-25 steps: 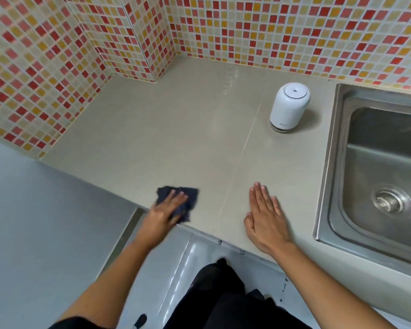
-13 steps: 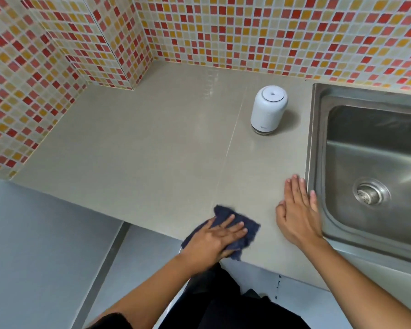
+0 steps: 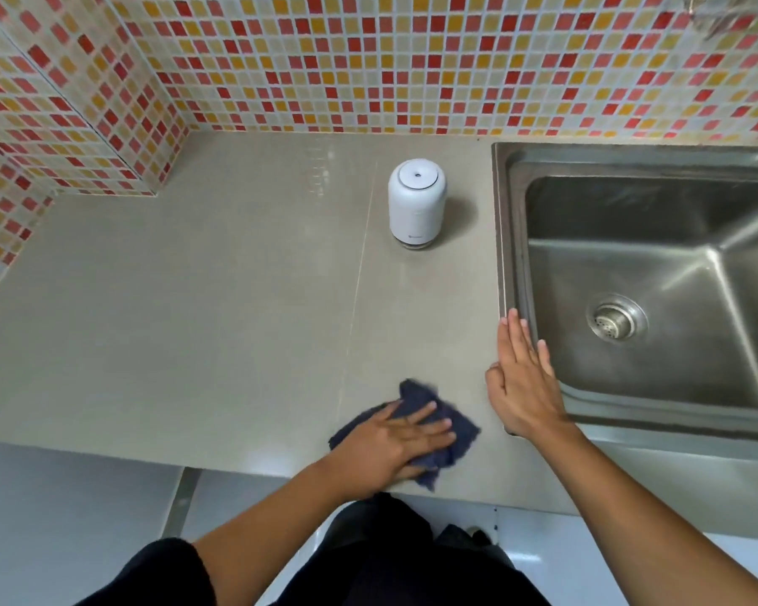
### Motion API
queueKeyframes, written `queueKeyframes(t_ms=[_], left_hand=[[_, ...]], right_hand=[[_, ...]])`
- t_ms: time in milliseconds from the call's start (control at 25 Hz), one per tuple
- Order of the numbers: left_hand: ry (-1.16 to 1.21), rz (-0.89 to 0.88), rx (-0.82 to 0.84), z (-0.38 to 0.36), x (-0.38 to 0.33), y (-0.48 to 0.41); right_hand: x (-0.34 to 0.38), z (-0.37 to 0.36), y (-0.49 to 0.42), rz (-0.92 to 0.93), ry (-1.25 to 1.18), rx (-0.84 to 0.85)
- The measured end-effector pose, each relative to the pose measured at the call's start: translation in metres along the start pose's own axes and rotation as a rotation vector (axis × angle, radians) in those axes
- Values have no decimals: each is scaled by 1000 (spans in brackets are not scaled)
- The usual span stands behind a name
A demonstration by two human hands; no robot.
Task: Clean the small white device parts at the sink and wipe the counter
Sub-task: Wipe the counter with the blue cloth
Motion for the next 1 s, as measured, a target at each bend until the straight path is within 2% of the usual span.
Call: queueKeyframes(t_ms=[40,120,280,360,440,520,680,720,800,880,1000], left_hand=[[6,-61,25,1,3,22],[31,2,-17,23,49,39],[90,582,-279,73,176,-17],[91,719,-295,70,180,-67],[83,617,-247,56,147,-106],[83,385,-180,33,92,-116],[39,-81,-72,0,-14,-47],[61,-120,-47,-4,-25,-28],[282,-69,31,1,-28,-14],[338,-47,7,17,-22,-27],[199,-68,-150,64,-28,-76]], right_hand=[[0,0,0,-4,-2,-2],[0,0,-1,-3,9,-12],[-1,1,0,-4,-10,-21],[-1,1,0,2,-31,-35],[-3,2,-2,7,-124,-73],[-10,6,-1,-8,-265,-153],[-27,14,7,-133,-532,-369],[-30,15,9,-166,-596,-411],[-38,21,14,-247,-752,-495],[-48,30,14,-324,-907,-499],[-60,35,4,-449,-1099,-220]])
Point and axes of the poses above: each hand's wrist, its own y-axis away from the middle knuckle, its own z-axis out of the back of the hand, x = y × z, the point moved 7 cm from there along -y, towards the middle knuckle, and after that the axes turned 7 degrees about z, right-handed, at the moved point
